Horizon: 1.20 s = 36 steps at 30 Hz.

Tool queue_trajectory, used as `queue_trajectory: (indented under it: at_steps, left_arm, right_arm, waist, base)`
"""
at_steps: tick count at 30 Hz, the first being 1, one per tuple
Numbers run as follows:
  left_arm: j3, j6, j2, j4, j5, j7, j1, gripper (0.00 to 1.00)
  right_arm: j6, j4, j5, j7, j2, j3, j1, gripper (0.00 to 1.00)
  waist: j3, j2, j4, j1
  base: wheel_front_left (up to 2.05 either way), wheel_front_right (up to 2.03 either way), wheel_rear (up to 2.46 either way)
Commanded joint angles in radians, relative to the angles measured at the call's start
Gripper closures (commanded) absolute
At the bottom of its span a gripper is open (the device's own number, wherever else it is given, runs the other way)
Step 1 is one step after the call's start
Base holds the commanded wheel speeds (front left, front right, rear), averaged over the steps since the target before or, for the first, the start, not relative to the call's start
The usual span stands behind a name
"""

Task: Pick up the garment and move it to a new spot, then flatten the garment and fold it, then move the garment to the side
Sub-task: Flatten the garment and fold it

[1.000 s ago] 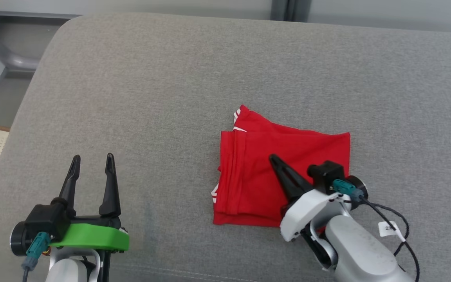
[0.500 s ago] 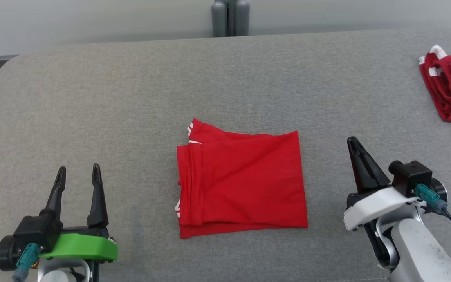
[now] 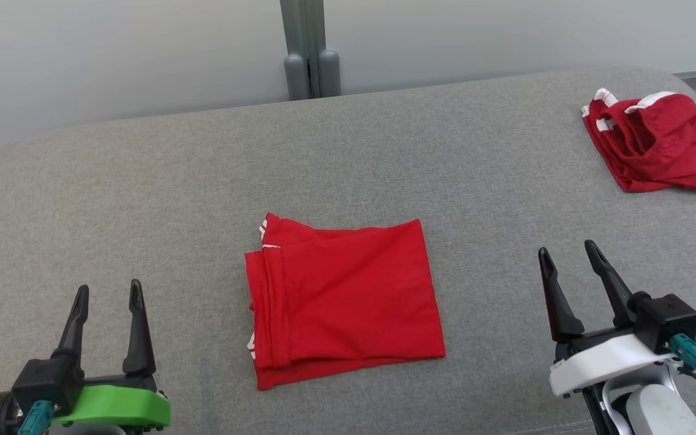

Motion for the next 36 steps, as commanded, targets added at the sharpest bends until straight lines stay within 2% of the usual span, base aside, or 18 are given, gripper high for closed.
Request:
queue_trajectory:
  at_steps: [1, 9, 17, 36]
  left_arm:
    - [0.004, 0.0, 0.01, -0.006, 0.014, -0.002, 0.021, 0.0]
    - [-0.002, 0.0, 0.021, -0.026, 0.019, -0.002, 0.058, 0.0]
    - [-0.01, 0.0, 0.027, -0.022, 0.011, -0.002, 0.075, 0.0]
    - [-0.006, 0.0, 0.027, -0.031, 0.003, -0.002, 0.066, 0.0]
  right_arm:
    - [0.0, -0.012, -0.008, -0.003, 0.0, -0.006, 0.019, 0.0]
    - [0.0, -0.043, -0.026, -0.003, 0.014, -0.036, 0.078, 0.0]
    - [0.0, -0.08, -0.035, -0.003, 0.021, -0.025, 0.093, 0.0]
    - [0.0, -0.069, -0.048, -0.003, 0.028, -0.018, 0.101, 0.0]
  waist:
    - [-0.012, -0.0001, -0.003, 0.0]
    - [-0.036, -0.0001, 0.016, 0.0]
    - [-0.047, -0.0001, 0.033, 0.0]
    - [-0.054, -0.0001, 0.045, 0.0]
  base:
    - [0.0, 0.0, 0.0]
    - [0.0, 0.0, 0.0]
    - [0.0, 0.0, 0.0]
    - [0.0, 0.0, 0.0]
